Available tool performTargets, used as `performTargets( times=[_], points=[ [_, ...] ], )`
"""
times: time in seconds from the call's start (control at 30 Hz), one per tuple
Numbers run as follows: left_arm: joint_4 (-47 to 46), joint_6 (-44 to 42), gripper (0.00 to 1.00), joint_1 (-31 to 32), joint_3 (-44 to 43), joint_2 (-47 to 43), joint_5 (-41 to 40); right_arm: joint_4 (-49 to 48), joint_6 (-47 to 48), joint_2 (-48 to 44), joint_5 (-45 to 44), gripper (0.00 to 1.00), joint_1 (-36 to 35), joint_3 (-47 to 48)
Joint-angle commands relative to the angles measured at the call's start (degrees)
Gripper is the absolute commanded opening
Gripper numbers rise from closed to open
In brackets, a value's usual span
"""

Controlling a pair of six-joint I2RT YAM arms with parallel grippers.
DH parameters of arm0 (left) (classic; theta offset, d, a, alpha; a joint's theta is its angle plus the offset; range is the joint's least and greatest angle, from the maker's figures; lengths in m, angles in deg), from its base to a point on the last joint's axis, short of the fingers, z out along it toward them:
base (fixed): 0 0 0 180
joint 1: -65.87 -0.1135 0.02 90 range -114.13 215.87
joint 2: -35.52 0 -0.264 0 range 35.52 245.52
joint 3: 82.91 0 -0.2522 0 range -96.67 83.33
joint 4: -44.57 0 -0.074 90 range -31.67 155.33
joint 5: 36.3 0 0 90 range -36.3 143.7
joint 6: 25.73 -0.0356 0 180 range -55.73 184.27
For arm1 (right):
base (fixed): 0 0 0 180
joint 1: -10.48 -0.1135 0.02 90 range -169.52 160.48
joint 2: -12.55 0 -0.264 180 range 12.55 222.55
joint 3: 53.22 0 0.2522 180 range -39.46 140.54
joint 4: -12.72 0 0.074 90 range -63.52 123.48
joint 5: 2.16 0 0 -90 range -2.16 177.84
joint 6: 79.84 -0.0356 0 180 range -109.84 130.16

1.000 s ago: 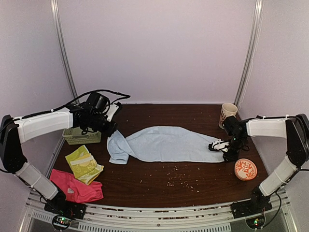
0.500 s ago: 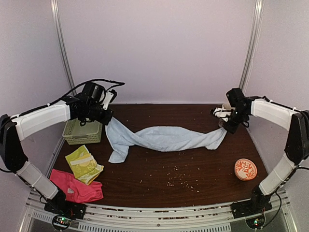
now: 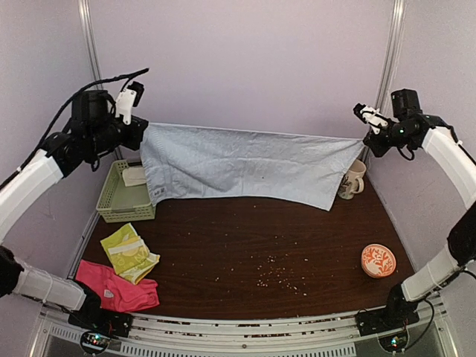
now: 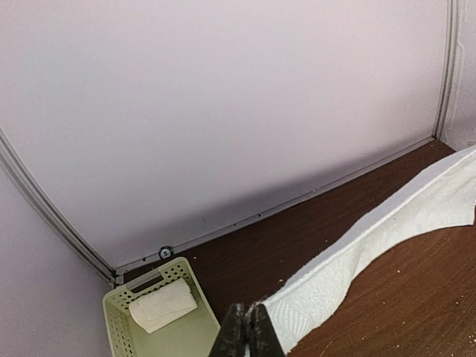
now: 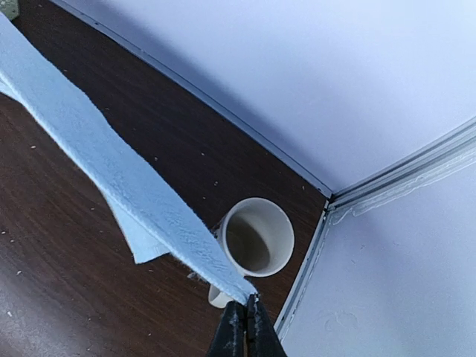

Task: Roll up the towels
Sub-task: Flatten out the towel at the center of the board.

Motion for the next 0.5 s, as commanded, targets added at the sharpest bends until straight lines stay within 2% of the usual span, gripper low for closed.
performTargets(
  times=[0.0, 0.23, 0.33, 0.47],
  points=[
    [-5.99, -3.08, 0.00, -0.01, 10.05, -13.39, 4.80, 2.14, 2.81, -11.20, 7.61, 0.00, 0.54, -6.16],
    [-4.69, -2.52, 0.00, -0.01, 19.83, -30.68, 15.58, 1.58, 3.91, -30.93, 11.50, 0.00, 0.57, -17.43],
    [-3.11, -3.02, 0.00, -0.02, 18.98, -34.19, 16.36, 4.89, 4.06, -31.93, 12.12, 0.00, 1.85, -15.28],
    [-1.91, -3.34, 0.00, -0.02, 17.54, -32.37, 14.10, 3.67, 3.80, -30.17, 12.80, 0.00, 1.98, -14.93]
  ],
)
